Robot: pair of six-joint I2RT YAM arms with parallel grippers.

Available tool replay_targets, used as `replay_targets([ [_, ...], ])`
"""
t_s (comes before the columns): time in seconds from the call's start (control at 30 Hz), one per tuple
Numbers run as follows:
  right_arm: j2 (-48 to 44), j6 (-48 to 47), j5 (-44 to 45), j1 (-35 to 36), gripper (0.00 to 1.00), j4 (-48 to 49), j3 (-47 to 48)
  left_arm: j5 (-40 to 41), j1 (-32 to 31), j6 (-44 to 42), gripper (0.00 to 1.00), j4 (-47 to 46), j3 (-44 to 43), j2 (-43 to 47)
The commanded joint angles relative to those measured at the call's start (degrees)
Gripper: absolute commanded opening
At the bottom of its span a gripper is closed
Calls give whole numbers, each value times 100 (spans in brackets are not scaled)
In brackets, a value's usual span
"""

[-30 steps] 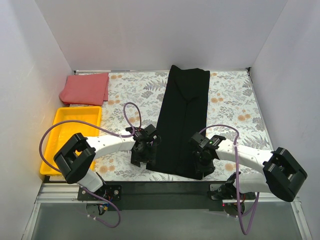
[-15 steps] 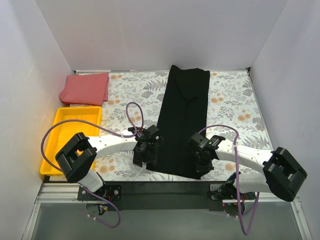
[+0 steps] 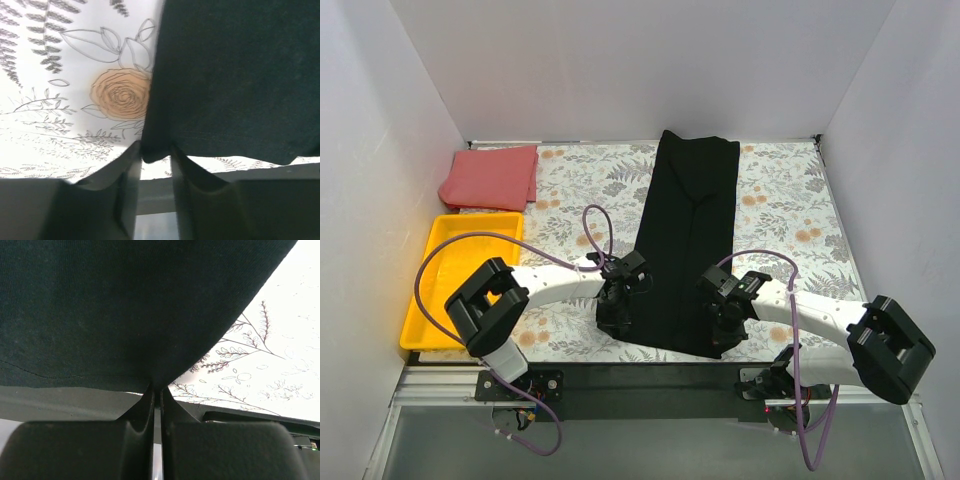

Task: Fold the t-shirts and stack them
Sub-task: Fold the tshirt

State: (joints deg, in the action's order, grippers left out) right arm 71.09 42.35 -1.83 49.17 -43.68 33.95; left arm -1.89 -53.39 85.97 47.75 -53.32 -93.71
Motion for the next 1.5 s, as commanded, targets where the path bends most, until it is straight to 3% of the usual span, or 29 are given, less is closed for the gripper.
replay_targets([
  [0.0, 1, -69, 385, 23, 1, 0, -152, 110, -67, 25, 21, -73, -91, -147],
  [0.03, 1, -77, 376, 23, 1, -9, -144, 119, -67, 25, 12, -73, -91, -139],
  [0.13, -77, -86, 376, 23, 1, -35, -100, 110, -67, 33, 0, -37, -82, -86],
  [0.37, -306, -402, 244, -12, 1, -413, 321, 40, -76, 25, 0, 357, -134, 301],
  [0.57, -34, -1166, 375, -802, 1, -510, 1208, 119, 301, -352, 0, 227, -1153, 169],
  [0.8, 765, -2037, 850, -1821, 1, -448, 2624, 110, 1329, -986, 0, -2, -3068, -1085],
  [0.97, 1424, -2616, 877, -2464, 1, -290, 3485, 592, 1655, -1302, 0, -72, -4535, -1991],
  [1.07, 1750, -2889, 938, -2780, 1, -45, 3820, 742, 1788, -1460, 0, -300, -4932, -2379],
  [1.47, 2454, -3268, 833, -3475, 1, 746, 4277, 1015, 1964, -2110, 0, -1697, -5022, -2810],
])
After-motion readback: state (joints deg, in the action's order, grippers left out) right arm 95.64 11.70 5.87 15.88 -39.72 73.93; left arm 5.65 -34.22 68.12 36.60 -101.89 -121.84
